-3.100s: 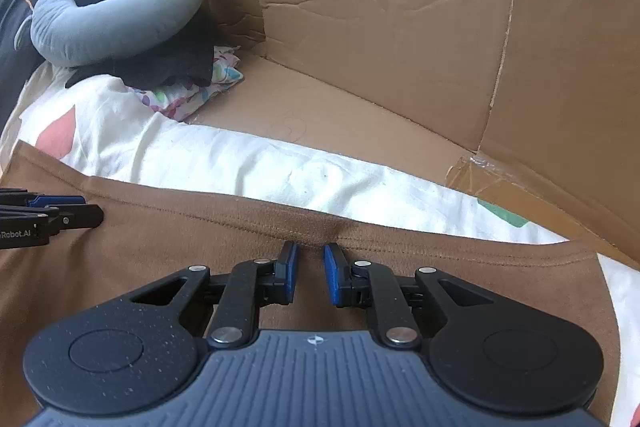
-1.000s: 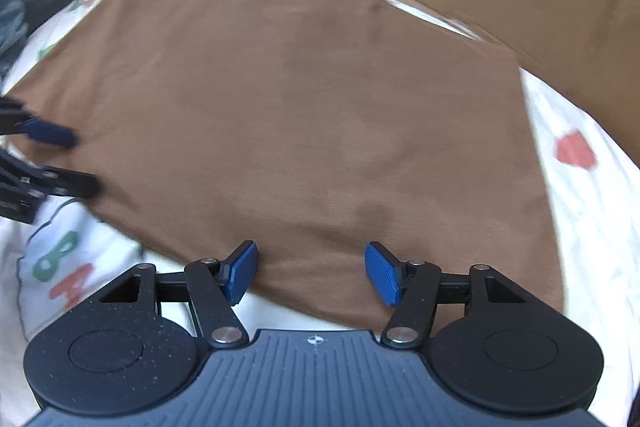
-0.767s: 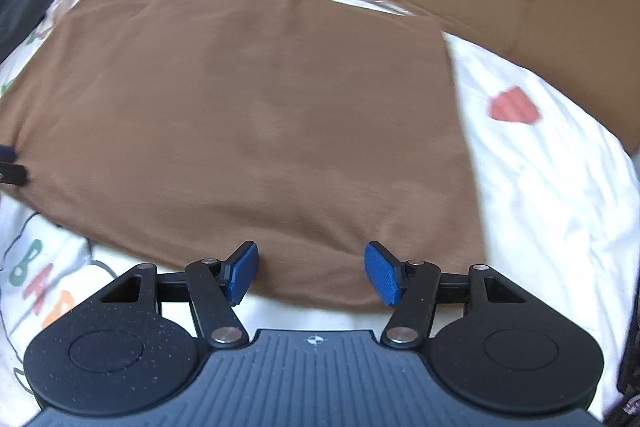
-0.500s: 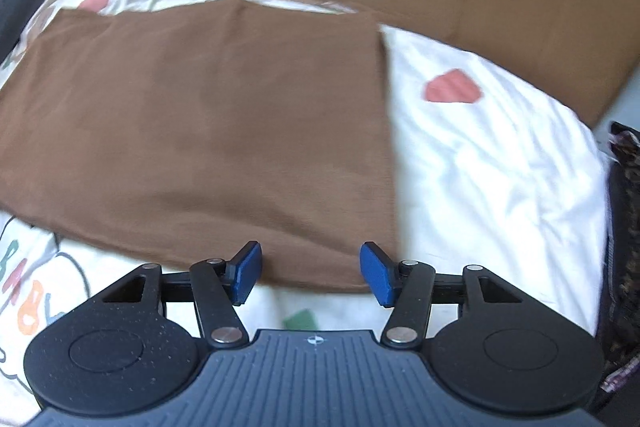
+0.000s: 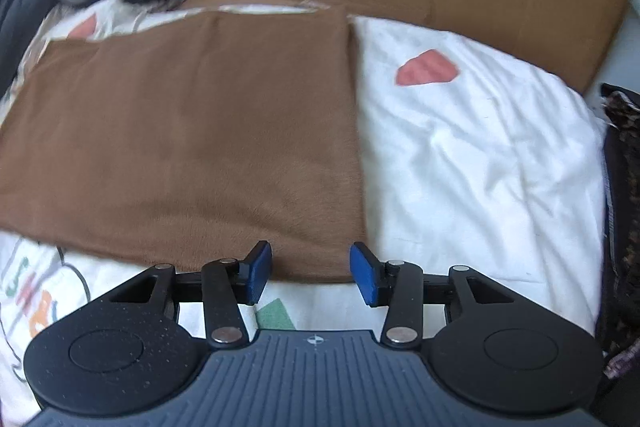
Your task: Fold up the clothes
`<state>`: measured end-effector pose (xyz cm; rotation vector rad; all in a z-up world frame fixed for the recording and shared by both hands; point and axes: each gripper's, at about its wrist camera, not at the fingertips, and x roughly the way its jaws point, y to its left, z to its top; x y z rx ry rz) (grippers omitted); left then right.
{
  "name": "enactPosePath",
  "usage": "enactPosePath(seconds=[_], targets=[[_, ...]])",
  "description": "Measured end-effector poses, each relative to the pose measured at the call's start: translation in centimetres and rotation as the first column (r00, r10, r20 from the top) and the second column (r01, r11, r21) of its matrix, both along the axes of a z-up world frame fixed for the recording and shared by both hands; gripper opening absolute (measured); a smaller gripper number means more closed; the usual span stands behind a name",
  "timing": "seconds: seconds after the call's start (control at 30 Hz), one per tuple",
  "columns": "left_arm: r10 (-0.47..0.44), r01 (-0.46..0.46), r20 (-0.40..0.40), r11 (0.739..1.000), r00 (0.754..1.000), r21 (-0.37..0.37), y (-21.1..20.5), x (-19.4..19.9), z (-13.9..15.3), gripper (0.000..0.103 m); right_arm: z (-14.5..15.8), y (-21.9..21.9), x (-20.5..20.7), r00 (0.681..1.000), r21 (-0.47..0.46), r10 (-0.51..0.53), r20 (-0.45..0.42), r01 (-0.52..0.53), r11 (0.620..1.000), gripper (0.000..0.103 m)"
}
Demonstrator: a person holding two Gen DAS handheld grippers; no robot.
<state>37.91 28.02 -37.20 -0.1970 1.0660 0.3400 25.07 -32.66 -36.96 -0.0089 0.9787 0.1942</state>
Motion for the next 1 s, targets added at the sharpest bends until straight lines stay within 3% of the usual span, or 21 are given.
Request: enactPosePath(seconds=[0.1,0.27,0.47,0.63,0.83,1.0], targets=[[0.053,-0.052,0.015,0.998,0.999,-0.047,0.9,-1.4,0.6,0.051,0.6,-0.9,-0.5,0.999,0.036,-0.042,0.001,0.042,0.998,0.05],[0.057,-0.053,0.054,0.996,0.997,-0.074,0.8,-2.6,2.1,0.05,0.7,-2.1,-1.2,0.993,0.114,-0.112,-0.027,0.114,0.987,0.05],[0.141,-0.12,0.102,0.976,0.985,-0.184,1.2,-3.0,1.5,0.05,-1.0,-4.4,-1.6,0.969,0.308,-0.223,-0.103,0.244,0.92,0.05],[0.223,-0.184,0.118,0.944,0.968,-0.272,1.4,-3.6,0.0,0.049,-2.6,-5.4,-1.7,0.952,0.375,-0.268,-0.147,0.305,0.876,0.047],[0.319,-0.25,0.124,0.887,0.94,-0.389,2.2,-4.5,-2.1,0.048,-4.5,-6.9,-1.3,0.932,0.531,-0.299,-0.206,0.363,0.766,0.04],[0.449,-0.318,0.144,0.792,0.882,-0.521,3.6,-5.9,-3.3,0.048,-6.4,-8.0,-1.3,0.899,0.647,-0.33,-0.288,0.437,0.625,0.037]])
